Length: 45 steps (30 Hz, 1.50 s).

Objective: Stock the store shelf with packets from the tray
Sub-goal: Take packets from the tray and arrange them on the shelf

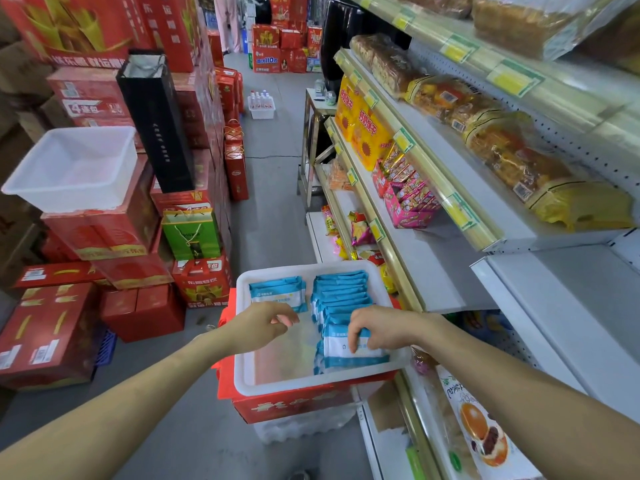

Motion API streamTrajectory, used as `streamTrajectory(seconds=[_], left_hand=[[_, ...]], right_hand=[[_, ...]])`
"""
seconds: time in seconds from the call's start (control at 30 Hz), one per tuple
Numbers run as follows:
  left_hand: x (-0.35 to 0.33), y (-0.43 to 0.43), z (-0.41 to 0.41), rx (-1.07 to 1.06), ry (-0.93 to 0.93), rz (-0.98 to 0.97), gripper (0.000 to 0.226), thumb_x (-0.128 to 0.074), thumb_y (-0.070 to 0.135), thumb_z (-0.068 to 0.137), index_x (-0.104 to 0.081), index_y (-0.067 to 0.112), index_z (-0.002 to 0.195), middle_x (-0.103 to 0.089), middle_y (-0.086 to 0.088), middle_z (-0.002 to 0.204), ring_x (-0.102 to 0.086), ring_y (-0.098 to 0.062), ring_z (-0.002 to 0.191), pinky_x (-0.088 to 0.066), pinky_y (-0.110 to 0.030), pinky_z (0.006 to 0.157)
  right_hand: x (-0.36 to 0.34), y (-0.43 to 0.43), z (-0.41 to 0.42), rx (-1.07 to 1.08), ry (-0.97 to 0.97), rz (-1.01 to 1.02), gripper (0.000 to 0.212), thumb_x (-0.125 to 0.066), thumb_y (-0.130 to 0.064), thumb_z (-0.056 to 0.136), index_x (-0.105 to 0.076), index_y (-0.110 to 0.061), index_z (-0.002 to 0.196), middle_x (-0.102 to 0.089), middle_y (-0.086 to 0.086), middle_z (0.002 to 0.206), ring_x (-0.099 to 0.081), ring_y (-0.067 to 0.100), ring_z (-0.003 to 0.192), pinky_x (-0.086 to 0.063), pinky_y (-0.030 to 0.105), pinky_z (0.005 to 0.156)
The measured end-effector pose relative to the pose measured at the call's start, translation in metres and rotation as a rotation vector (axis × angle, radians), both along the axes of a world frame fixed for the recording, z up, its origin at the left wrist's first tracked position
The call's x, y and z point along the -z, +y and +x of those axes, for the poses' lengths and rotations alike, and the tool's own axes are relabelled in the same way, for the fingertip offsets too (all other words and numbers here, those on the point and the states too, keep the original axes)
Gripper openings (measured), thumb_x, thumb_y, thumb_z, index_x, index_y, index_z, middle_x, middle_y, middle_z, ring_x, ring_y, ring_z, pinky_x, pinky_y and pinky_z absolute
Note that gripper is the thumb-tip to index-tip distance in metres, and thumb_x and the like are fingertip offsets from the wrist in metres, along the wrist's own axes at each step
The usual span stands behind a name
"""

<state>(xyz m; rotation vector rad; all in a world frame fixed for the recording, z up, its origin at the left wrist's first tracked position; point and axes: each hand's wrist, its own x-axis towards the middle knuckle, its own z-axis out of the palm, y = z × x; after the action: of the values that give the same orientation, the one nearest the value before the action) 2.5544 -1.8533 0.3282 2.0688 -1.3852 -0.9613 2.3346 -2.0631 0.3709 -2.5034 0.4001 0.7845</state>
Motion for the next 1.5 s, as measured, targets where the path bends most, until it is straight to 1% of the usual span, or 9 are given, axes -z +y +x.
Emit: streamTrajectory(seconds=[0.2,0.3,0.33,0.5,0.73,0.97,1.1,1.33,1.5], left_hand=[[-0.011,-0.017,-0.021,0.111,-0.060,-0.004,0.033,-0.057,0.014,0.100,-0.071,0.035,0.121,-0.066,0.022,0.122,-0.060,-0.001,0.113,-0.049,-0.023,0.104],[-0.023,-0.034,-0.041,0.257,-0.091,-0.027,0.033,-0.059,0.010,0.099,-0.073,0.030,0.122,-0.069,0.017,0.126,-0.060,0.004,0.108,-0.043,-0.003,0.093],[-0.027,-0.040,-0.049,0.315,-0.101,-0.019,0.034,-0.059,0.009,0.099,-0.073,0.029,0.123,-0.069,0.015,0.128,-0.059,0.004,0.108,-0.040,0.000,0.090],[-0.038,-0.060,-0.080,0.510,-0.129,0.068,0.037,-0.061,0.010,0.102,-0.069,0.035,0.128,-0.062,0.014,0.137,-0.060,-0.008,0.116,-0.049,-0.025,0.104],[-0.046,-0.067,-0.097,0.607,-0.242,0.061,0.038,-0.057,0.003,0.102,-0.070,0.023,0.133,-0.060,-0.001,0.141,-0.059,-0.019,0.123,-0.048,-0.031,0.108],[-0.039,-0.071,-0.098,0.658,-0.337,0.096,0.044,-0.055,0.003,0.101,-0.067,0.026,0.136,-0.054,-0.003,0.140,-0.056,-0.023,0.124,-0.045,-0.031,0.108],[-0.034,-0.073,-0.101,0.707,-0.417,0.137,0.045,-0.055,0.005,0.101,-0.064,0.026,0.139,-0.051,-0.001,0.143,-0.052,-0.025,0.130,-0.042,-0.038,0.114],[-0.034,-0.078,-0.105,0.819,-0.543,0.224,0.043,-0.056,0.011,0.102,-0.062,0.025,0.142,-0.057,-0.005,0.141,-0.054,-0.029,0.129,-0.049,-0.045,0.108],[-0.030,-0.086,-0.108,0.861,-0.579,0.229,0.044,-0.058,0.016,0.102,-0.059,0.031,0.144,-0.063,-0.001,0.138,-0.058,-0.029,0.125,-0.050,-0.047,0.106]], right_hand=[[-0.030,-0.018,0.001,0.092,-0.110,-0.063,0.055,-0.060,0.006,0.090,-0.072,-0.047,0.094,-0.055,-0.025,0.120,-0.049,0.002,0.117,-0.044,0.024,0.095],[-0.053,-0.033,0.001,0.113,-0.206,-0.145,0.059,-0.054,0.013,0.086,-0.075,-0.042,0.097,-0.057,-0.019,0.113,-0.056,0.009,0.112,-0.049,0.031,0.097],[-0.059,-0.037,0.000,0.133,-0.232,-0.165,0.060,-0.053,0.013,0.085,-0.076,-0.041,0.096,-0.058,-0.016,0.113,-0.057,0.011,0.110,-0.051,0.033,0.096],[-0.075,-0.046,-0.014,0.197,-0.288,-0.225,0.057,-0.057,0.008,0.088,-0.072,-0.047,0.091,-0.061,-0.010,0.118,-0.060,0.015,0.107,-0.058,0.036,0.086],[-0.077,-0.043,-0.036,0.230,-0.289,-0.246,0.055,-0.055,0.007,0.087,-0.077,-0.042,0.100,-0.061,-0.008,0.119,-0.060,0.017,0.108,-0.057,0.038,0.088],[-0.080,-0.035,-0.042,0.246,-0.292,-0.239,0.055,-0.054,0.008,0.087,-0.078,-0.039,0.103,-0.059,-0.010,0.115,-0.058,0.016,0.108,-0.057,0.036,0.087],[-0.082,-0.031,-0.042,0.245,-0.284,-0.234,0.054,-0.055,0.007,0.088,-0.078,-0.038,0.105,-0.058,-0.009,0.117,-0.057,0.015,0.110,-0.058,0.035,0.086],[-0.080,-0.030,-0.049,0.249,-0.267,-0.232,0.052,-0.055,0.005,0.090,-0.077,-0.035,0.113,-0.059,-0.008,0.121,-0.057,0.016,0.112,-0.058,0.036,0.089],[-0.075,-0.032,-0.051,0.258,-0.265,-0.230,0.050,-0.057,0.003,0.091,-0.077,-0.036,0.114,-0.058,-0.010,0.123,-0.055,0.012,0.112,-0.058,0.028,0.084]])
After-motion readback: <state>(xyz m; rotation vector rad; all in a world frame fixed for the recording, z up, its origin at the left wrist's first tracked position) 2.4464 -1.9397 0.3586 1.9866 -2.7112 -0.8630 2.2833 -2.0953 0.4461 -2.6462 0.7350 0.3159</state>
